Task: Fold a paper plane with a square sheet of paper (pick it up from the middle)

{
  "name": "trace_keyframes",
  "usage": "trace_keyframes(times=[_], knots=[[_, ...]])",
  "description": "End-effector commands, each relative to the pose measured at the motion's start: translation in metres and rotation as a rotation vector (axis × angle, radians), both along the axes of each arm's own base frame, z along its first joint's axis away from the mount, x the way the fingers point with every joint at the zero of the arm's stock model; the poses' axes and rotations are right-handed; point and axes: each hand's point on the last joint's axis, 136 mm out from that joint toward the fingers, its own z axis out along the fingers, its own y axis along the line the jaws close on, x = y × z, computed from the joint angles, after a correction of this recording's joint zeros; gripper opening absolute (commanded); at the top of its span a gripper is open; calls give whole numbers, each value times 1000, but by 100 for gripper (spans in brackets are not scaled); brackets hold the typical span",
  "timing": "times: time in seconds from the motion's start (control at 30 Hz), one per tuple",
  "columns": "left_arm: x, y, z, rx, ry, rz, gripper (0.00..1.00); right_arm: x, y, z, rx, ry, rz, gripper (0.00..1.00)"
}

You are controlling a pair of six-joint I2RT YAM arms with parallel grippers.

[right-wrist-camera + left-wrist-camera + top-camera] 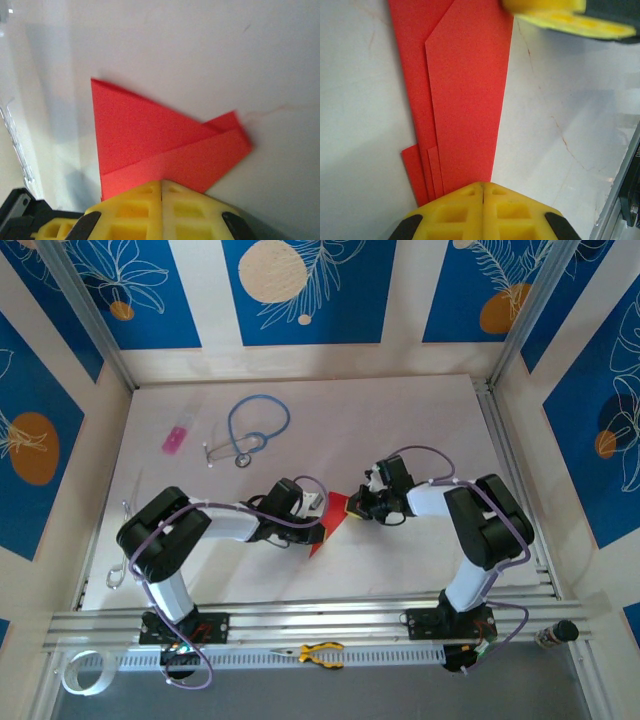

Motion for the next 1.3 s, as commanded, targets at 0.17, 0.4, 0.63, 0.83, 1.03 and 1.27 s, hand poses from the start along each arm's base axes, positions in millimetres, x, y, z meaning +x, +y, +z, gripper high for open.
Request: trace_keyframes(times=[0.17,0.4,0.63,0.83,1.03,1.27], knots=[[-19,25,-34,108,97,24,0,27,-46,-14,-83,28,-152,2],[-19,25,-33,106,97,26,0,41,-55,1,-65,-6,-155,3],[-17,24,-29,100,88,33,0,39,-45,44,-2,-99,-110,5],[-16,24,-27,102,83,33,0,29,-14,39,57,-75,-23,5],[-18,26,-27,110,88,34,0,28,-19,8,-8,1,-44,3],[-19,24,-26,76,100,54,0,38,-31,8,-33,-30,-72,4]])
